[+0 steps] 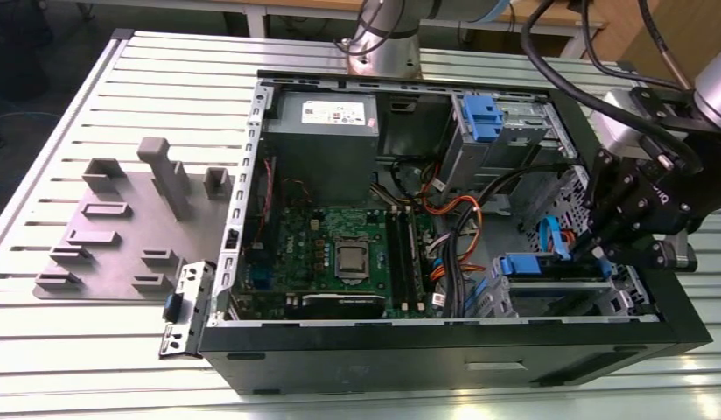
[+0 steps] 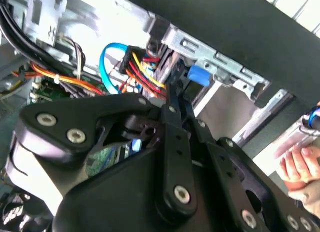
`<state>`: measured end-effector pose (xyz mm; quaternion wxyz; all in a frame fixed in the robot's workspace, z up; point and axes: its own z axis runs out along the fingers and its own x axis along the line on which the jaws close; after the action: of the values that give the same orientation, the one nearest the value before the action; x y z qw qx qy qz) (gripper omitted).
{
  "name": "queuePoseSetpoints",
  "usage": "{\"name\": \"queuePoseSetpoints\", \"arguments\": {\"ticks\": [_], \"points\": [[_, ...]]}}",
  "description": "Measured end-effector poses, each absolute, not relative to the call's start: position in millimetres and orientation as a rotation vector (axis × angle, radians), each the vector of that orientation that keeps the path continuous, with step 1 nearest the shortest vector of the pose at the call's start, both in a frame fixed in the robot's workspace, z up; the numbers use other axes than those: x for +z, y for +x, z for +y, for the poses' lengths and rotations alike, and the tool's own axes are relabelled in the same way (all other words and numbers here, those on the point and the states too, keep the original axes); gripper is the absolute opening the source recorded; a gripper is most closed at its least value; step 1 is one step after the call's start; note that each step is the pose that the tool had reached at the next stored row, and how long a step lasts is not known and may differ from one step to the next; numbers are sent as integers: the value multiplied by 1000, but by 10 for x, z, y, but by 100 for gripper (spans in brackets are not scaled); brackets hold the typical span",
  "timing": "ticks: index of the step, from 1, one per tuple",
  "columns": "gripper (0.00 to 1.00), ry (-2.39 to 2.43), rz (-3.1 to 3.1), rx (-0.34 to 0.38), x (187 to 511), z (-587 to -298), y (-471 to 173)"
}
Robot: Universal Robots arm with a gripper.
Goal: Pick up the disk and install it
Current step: 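Insert the second disk wire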
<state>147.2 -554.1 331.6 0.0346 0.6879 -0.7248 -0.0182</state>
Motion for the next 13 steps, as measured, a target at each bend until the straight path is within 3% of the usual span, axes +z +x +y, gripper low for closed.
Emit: {"name": "queuePoseSetpoints", "arguments": {"ticks": [13], "points": [[16, 2105, -2236, -54, 3282, -5541, 1473]]}}
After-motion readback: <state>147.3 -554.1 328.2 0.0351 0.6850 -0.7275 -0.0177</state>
